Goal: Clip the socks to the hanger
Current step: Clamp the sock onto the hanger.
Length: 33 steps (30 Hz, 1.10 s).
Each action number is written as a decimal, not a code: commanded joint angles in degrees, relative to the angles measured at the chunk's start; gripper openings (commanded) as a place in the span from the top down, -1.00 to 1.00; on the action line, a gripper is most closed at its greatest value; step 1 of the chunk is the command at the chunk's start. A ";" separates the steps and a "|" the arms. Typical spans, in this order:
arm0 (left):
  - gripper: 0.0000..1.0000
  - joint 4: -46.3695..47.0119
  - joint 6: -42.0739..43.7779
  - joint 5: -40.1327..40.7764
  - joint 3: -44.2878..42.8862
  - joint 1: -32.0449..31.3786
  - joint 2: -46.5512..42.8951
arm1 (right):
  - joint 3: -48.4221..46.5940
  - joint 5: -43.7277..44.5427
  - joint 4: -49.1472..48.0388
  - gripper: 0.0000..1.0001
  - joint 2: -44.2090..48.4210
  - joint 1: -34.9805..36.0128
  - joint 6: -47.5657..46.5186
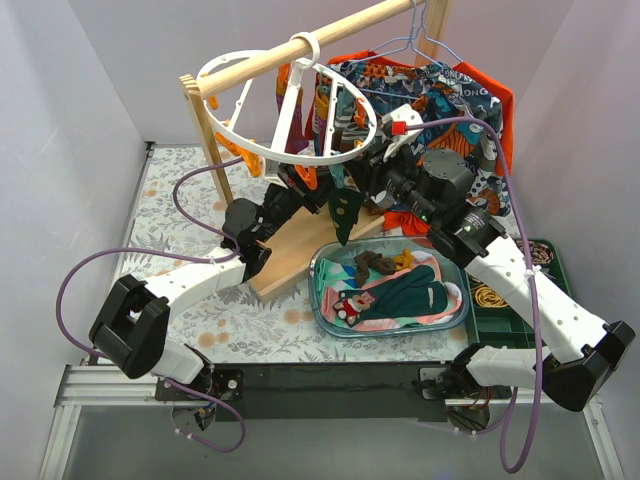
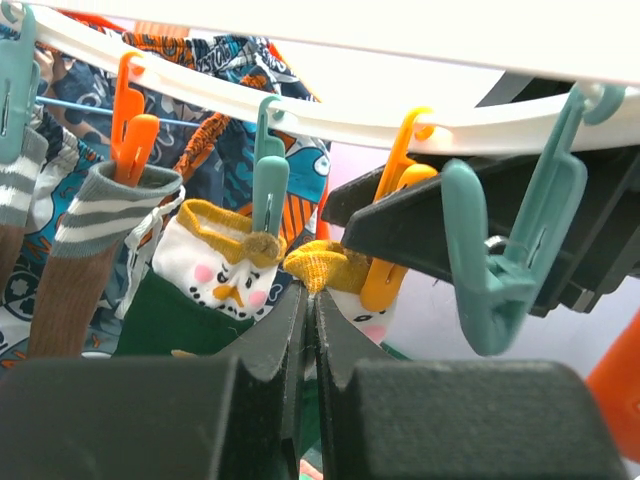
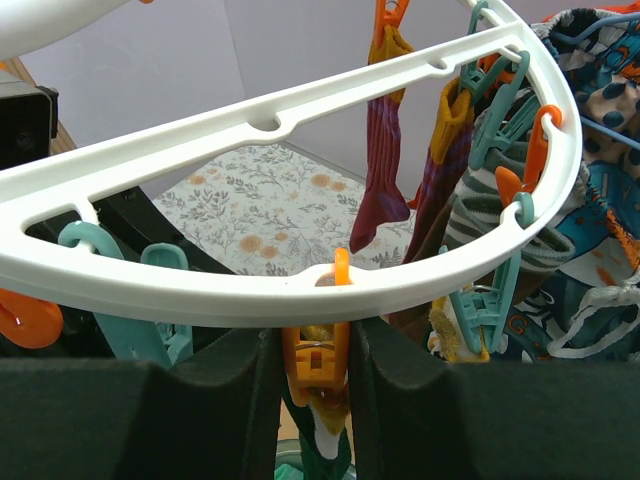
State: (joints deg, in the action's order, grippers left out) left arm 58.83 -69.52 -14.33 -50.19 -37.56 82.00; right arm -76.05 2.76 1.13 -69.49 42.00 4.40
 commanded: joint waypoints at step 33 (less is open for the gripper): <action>-0.46 -30.94 0.52 6.33 11.17 -2.60 -21.69 | 3.02 -6.36 7.92 -0.40 14.21 -0.43 1.48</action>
State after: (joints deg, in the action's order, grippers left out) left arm 41.34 -70.06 -10.61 -39.72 -38.63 64.79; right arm -71.02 1.63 5.26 -55.27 41.69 4.99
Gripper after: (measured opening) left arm 0.717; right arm 0.708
